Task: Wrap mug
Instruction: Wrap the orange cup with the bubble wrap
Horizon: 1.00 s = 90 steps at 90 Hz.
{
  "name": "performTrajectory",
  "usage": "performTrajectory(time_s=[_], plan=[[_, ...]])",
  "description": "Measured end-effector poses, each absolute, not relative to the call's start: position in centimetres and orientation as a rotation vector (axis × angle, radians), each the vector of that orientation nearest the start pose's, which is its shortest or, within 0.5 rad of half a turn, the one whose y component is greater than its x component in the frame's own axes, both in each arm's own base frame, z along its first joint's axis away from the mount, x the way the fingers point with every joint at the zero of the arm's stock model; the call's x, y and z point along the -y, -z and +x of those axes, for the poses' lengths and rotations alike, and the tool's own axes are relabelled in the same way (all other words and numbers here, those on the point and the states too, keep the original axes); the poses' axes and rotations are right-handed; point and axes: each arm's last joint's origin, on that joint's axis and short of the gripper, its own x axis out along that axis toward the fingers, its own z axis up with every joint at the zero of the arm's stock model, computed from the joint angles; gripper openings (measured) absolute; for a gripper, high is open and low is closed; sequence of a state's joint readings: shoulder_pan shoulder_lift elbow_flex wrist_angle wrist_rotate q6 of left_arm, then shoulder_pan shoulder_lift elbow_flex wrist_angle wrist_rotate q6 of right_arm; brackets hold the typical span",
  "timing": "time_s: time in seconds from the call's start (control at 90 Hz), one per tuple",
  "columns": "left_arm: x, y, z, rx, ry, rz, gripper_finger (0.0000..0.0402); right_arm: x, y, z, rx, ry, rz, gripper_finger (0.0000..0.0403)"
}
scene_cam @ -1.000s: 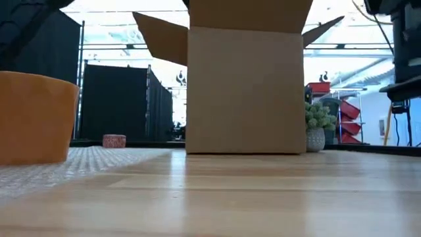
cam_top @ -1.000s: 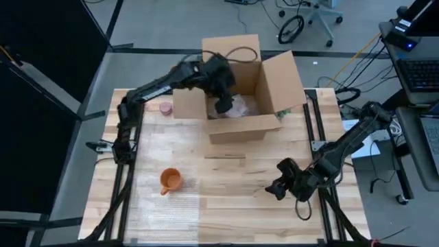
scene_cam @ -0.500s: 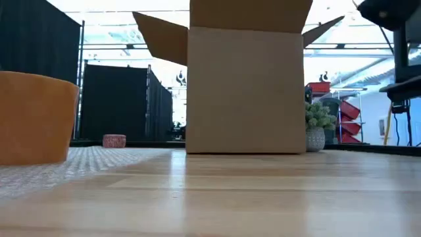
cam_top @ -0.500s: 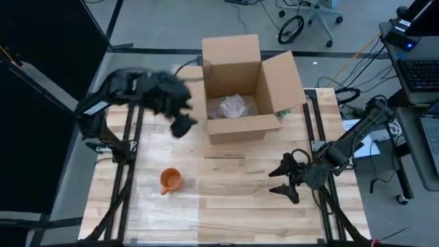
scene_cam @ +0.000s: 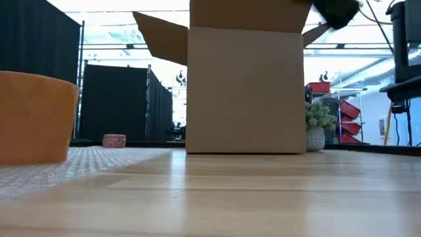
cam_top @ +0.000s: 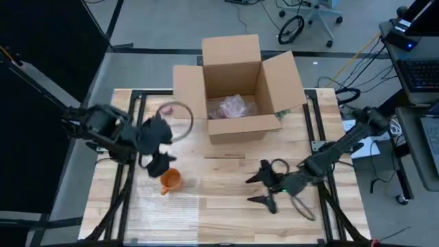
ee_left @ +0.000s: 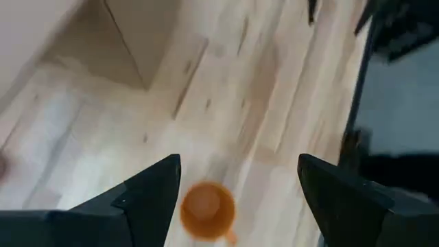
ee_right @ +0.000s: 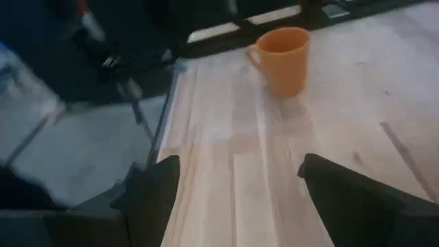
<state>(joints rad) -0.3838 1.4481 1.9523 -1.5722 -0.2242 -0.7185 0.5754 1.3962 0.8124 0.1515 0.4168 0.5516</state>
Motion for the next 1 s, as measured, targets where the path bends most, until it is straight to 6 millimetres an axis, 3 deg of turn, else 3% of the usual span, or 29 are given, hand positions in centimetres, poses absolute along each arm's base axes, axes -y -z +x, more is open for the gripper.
performTrajectory(time_s=[0.111, 0.211, 0.4, 0.656, 0.844, 1.0], plan=[[8.2, -43.7, 20.5, -1.026, -0.276, -0.256, 0.0281, -15.1, -21.6, 28.7, -0.421, 0.016, 0.367, 0.0295], [8.5, -43.0, 20.4, -1.040, -0.288, -0.225, 0.0281, -15.7, -20.6, 32.0, -0.436, 0.015, 0.318, 0.0291], [9.2, -43.0, 20.1, -1.045, -0.252, -0.200, 0.0281, -16.9, -18.9, 38.6, -0.486, 0.018, 0.173, 0.0277], [9.4, -43.0, 20.0, -1.039, -0.253, -0.195, 0.0281, -15.6, -15.9, 45.9, -0.555, -0.025, 0.165, 0.0236], [9.4, -43.0, 20.1, -1.029, -0.268, -0.189, 0.0281, -15.7, -14.4, 49.3, -0.584, -0.061, 0.090, 0.0214], [9.3, -43.0, 20.1, -1.025, -0.282, -0.212, 0.0281, -15.2, -13.2, 49.9, -0.700, -0.037, 0.067, 0.0205]])
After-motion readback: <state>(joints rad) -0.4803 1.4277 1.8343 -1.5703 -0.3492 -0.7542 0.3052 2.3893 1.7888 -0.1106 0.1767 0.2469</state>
